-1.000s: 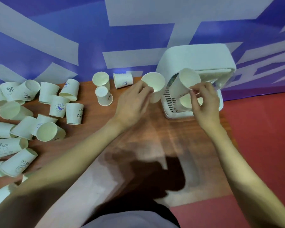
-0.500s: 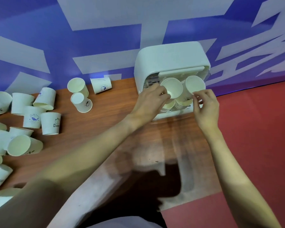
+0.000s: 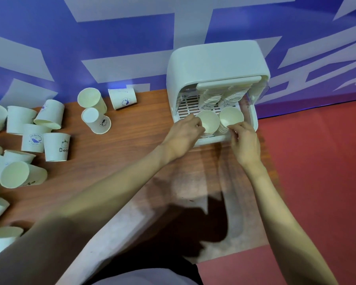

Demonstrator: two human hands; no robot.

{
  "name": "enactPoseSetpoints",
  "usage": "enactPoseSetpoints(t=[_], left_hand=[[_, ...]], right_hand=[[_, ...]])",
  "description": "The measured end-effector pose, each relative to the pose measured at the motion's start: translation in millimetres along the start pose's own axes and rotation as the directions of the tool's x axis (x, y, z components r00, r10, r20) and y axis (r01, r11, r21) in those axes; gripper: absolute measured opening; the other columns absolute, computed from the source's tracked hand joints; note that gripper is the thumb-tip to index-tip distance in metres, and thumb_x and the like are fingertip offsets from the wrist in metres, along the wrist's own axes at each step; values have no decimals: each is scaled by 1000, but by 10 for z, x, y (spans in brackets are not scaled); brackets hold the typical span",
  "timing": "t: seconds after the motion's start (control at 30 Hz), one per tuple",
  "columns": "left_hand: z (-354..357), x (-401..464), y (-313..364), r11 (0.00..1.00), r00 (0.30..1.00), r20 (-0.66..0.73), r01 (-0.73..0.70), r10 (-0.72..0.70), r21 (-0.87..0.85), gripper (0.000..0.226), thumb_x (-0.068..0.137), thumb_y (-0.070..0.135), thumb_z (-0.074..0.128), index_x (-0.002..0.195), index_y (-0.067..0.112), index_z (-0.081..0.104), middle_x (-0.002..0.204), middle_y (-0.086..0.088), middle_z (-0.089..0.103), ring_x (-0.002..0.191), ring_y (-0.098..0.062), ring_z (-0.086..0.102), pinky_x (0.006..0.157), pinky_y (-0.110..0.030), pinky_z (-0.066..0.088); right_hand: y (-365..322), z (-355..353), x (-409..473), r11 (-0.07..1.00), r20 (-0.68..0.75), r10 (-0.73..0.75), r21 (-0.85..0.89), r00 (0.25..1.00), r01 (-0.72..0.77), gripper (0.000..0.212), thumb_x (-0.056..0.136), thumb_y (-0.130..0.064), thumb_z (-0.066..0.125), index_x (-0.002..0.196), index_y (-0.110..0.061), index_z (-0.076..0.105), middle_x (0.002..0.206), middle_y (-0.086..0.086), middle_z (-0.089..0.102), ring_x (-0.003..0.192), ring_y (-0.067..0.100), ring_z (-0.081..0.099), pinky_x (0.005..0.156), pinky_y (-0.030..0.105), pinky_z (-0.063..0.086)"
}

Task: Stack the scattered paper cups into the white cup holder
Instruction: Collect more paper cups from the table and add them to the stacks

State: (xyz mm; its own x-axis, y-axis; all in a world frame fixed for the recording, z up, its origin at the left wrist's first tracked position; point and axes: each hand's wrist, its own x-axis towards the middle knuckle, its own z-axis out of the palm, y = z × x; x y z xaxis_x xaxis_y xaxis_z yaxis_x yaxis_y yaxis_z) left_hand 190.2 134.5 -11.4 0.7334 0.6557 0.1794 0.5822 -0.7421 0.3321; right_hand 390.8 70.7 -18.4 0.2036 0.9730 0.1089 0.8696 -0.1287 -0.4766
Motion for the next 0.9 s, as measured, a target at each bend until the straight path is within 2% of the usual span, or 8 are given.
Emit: enactPoseSetpoints(t=[0.1,0.2,0.27,0.37,0.5,0.6,0.77,0.9], left_hand=[[-52,-69,-14,999,997,-63,31,-33,-28,33,90,26,41,97,5,66,96,-10,62,86,-29,57,60,-38,51],[-171,-259,-131,993,985,-132,107,-112,-42,30,92,25,42,102,6,64,100,-9,61,88,-28,55,67,-38,50],[-245,-462,-286,982,968,-168,186,-188,-33,25,91,22,46,102,7,63,99,-10,59,86,-29,53,69,-40,48],[-378,-820,-582,938,912,-223,344,-344,-40,26,89,21,47,105,7,63,95,-12,59,85,-32,53,69,-42,47],[-597,-1205,-1054,830,797,-257,556,-546,-39,26,84,11,58,109,7,63,104,-12,59,94,-31,54,74,-39,46],[-710,-1367,-1406,738,716,-259,675,-648,19,28,84,17,60,109,4,61,108,-18,58,96,-36,52,77,-43,45],[-766,-1404,-1734,541,514,-227,837,-827,-76,49,79,35,67,113,2,55,112,-21,55,103,-37,49,80,-42,42],[-718,-1315,-1796,333,301,-192,929,-934,-163,73,68,50,76,114,1,47,112,-20,53,103,-38,52,78,-43,44]], right_hand=[[-90,-24,-15,999,-40,7,40,999,-5,23,88,-4,56,110,-5,64,108,13,60,92,36,60,73,45,53],[-308,-19,-55,991,-68,-65,110,996,73,23,89,-11,53,109,-7,63,106,9,58,92,30,58,71,44,52],[-491,54,-76,979,-21,-133,155,991,135,27,89,-16,49,110,-7,62,105,8,58,91,27,58,70,44,52],[-784,239,-99,961,80,-219,193,973,200,27,89,-12,52,114,-5,61,109,10,58,94,28,59,76,42,53],[-1194,514,-58,941,209,-326,167,922,295,34,90,-9,55,124,-4,57,117,11,57,108,26,54,92,38,46],[-1474,796,59,935,337,-354,142,872,324,44,93,-13,52,136,-7,45,133,7,47,122,21,45,104,33,39],[-1892,1287,407,897,455,-422,82,784,435,61,88,-7,55,145,-7,30,148,11,32,134,27,33,112,38,31],[-2148,1568,770,855,451,-460,-9,765,519,69,83,-2,56,146,-8,27,150,13,29,136,28,30,110,40,33]])
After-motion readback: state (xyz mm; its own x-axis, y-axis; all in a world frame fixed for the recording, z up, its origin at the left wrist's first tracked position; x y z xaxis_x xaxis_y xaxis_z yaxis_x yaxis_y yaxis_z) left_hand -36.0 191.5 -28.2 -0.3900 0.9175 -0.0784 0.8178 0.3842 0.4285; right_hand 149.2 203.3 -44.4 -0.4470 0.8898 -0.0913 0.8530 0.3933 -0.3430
